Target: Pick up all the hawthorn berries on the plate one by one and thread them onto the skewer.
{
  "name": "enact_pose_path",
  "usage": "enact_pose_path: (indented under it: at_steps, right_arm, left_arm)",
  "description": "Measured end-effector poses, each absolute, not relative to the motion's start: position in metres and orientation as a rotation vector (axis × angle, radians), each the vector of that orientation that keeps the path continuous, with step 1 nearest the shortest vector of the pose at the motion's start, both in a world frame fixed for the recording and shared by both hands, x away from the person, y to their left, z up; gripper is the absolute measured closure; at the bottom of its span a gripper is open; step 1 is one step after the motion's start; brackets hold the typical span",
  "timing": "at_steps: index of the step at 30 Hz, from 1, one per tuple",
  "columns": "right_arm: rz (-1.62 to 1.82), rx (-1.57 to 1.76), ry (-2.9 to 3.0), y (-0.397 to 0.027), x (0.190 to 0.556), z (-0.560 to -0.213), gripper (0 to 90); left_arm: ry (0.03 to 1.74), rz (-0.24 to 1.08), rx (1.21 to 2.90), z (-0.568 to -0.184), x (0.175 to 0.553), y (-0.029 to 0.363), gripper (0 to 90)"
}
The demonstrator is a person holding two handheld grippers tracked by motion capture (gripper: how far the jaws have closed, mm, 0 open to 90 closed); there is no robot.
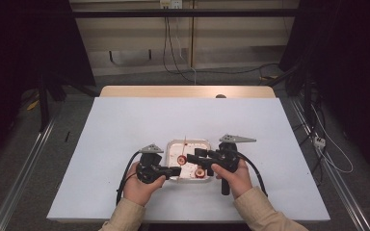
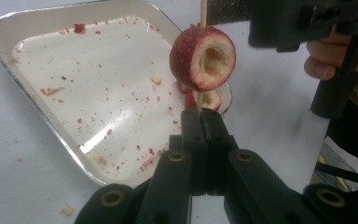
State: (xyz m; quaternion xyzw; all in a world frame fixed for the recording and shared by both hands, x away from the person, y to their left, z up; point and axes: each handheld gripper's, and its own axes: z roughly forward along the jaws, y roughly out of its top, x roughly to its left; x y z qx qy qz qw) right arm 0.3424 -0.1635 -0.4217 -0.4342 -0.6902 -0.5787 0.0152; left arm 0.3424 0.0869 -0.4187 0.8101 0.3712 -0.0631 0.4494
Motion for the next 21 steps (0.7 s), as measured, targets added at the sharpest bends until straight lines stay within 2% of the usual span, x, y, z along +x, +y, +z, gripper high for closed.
enact_pose_path:
  at_steps: [3, 8, 21]
  right_arm:
    - [-1.780, -1.340, -2.137, -0.157, 0.342, -0.424, 52.9]
    - [-1.770, -1.313, -2.112, -0.151, 0.343, -0.425, 73.9]
    - [-1.800, -1.318, -2.104, -0.152, 0.343, -0.420, 74.8]
  left_arm:
    - [0.905, -0.154, 2.006, -0.418, 0.341, 0.084, 90.0]
    - [0.907, -0.153, 2.008, -0.417, 0.340, 0.083, 90.0]
    - [0.891, -0.162, 1.972, -0.418, 0.343, 0.084, 90.0]
